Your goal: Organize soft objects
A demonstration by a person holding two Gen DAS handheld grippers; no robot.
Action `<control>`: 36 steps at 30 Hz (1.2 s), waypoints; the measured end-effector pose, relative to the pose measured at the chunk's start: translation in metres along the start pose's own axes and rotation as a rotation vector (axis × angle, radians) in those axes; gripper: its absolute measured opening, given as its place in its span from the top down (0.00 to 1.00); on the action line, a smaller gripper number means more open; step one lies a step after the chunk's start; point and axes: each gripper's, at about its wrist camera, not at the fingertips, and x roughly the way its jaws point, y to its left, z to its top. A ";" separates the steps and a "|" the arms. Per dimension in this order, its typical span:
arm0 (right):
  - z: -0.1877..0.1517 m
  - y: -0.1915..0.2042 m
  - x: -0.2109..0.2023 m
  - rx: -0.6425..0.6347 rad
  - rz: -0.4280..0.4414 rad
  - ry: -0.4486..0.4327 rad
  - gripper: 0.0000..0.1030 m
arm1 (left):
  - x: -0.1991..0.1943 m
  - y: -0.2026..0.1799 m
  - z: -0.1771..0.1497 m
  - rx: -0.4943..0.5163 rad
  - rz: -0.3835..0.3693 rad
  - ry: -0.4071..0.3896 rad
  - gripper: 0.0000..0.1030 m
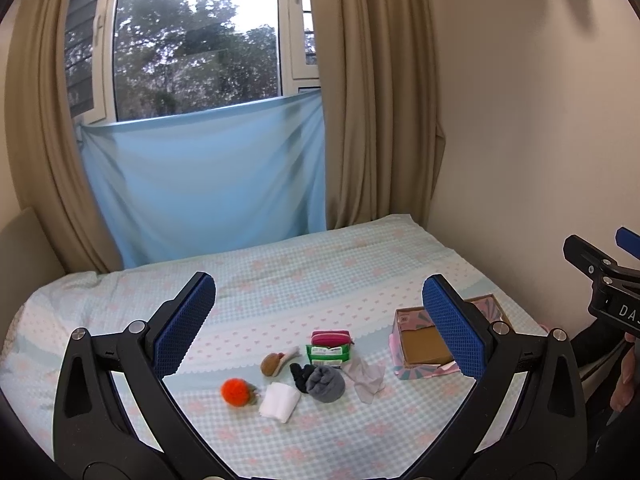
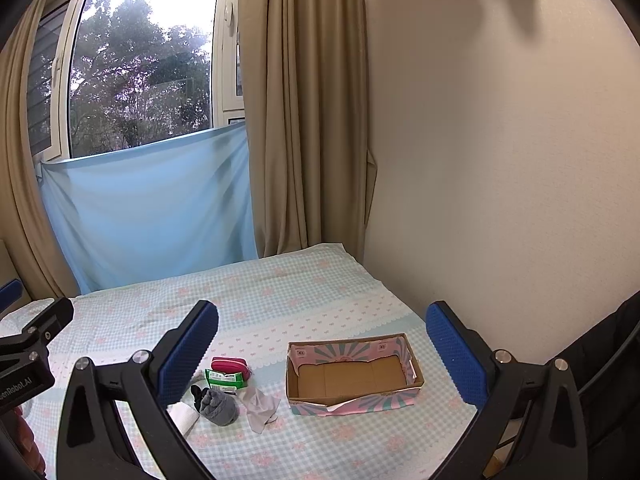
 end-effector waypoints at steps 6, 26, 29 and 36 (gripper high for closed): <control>0.000 0.000 0.001 0.001 0.000 0.000 0.00 | 0.003 0.000 0.000 0.003 0.002 0.003 0.00; -0.003 0.005 0.006 0.000 -0.005 0.008 0.00 | 0.007 0.000 0.000 0.009 -0.007 0.004 0.00; -0.003 0.006 0.007 0.001 -0.006 0.011 0.00 | 0.008 0.000 0.000 0.009 -0.007 0.005 0.00; -0.002 0.006 0.007 0.000 -0.008 0.012 0.00 | 0.008 0.001 0.000 0.010 -0.009 0.004 0.00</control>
